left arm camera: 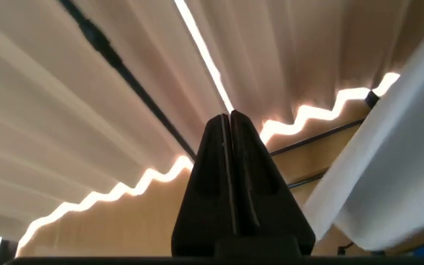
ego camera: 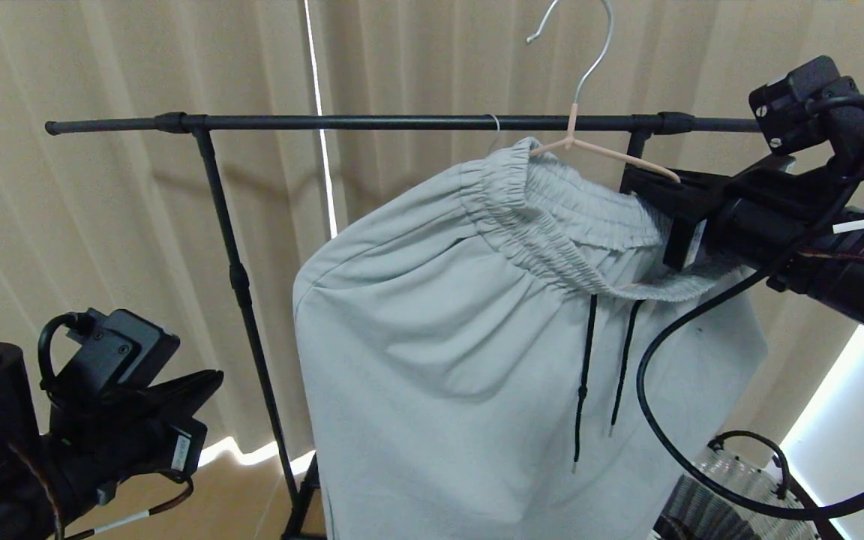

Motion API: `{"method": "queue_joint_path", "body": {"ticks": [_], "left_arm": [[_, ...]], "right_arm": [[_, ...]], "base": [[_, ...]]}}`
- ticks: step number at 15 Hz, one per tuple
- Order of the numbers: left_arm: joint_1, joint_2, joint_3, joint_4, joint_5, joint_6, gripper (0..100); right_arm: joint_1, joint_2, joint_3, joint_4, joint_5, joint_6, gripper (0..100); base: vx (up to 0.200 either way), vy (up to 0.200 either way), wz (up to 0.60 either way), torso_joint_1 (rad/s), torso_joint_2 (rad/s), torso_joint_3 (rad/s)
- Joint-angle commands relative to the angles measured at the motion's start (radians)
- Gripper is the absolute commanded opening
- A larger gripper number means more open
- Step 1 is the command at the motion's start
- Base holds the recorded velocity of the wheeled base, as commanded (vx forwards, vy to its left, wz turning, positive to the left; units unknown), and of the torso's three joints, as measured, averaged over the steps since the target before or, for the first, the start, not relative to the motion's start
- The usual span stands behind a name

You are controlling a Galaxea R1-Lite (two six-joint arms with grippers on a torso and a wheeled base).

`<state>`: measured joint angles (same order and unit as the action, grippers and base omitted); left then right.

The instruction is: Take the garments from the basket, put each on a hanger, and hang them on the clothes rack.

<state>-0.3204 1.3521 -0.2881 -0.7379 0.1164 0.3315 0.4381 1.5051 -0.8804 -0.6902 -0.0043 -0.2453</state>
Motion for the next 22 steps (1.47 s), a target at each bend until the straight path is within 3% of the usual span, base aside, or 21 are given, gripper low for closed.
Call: {"method": "queue_joint_path", "body": {"ticks": [1,2,7,9,12,14,15,20,22], "left_arm": [[-0.019,-0.004,0.001,0.0,-0.003,-0.002,0],[-0.023,-0.014,0.006,0.0,-0.043,-0.003,100],[-0.057,-0.045,0.003,0.0,-0.198,-0.003,100],[-0.077,-0.048,-0.013,0.0,-0.297,-0.003,100],[-0.109,-0.027,-0.049,0.0,-0.307,-0.011,100],[-0.114,0.048,-0.062,-0.08,-0.308,-0.028,100],[-0.114,0.067,-0.052,-0.12,-0.308,-0.028,0],[-0.091,0.088,-0.026,-0.179,-0.304,-0.026,0],[0.006,0.088,-0.002,-0.179,-0.302,-0.005,0]], "right_arm": [[0.001,-0.002,0.001,0.0,0.0,0.0,0],[0.001,-0.003,0.003,0.0,0.001,0.0,0],[0.004,-0.023,0.006,0.0,0.004,0.0,0],[0.013,-0.025,0.008,-0.003,0.007,0.0,0],[0.05,-0.031,0.009,-0.003,0.009,0.001,0],[0.093,-0.034,0.011,-0.003,0.009,0.001,0],[0.096,-0.032,0.009,-0.003,0.009,0.001,0],[0.091,-0.032,0.005,-0.002,0.003,0.0,0],[0.062,-0.031,0.006,0.0,0.0,0.0,0]], "base": [[0.0,0.0,0.0,0.0,0.0,0.0],[0.0,0.0,0.0,0.0,0.0,0.0],[0.0,0.0,0.0,0.0,0.0,0.0],[0.0,0.0,0.0,0.0,0.0,0.0],[0.0,0.0,0.0,0.0,0.0,0.0],[0.0,0.0,0.0,0.0,0.0,0.0],[0.0,0.0,0.0,0.0,0.0,0.0],[0.0,0.0,0.0,0.0,0.0,0.0],[0.0,0.0,0.0,0.0,0.0,0.0]]}}
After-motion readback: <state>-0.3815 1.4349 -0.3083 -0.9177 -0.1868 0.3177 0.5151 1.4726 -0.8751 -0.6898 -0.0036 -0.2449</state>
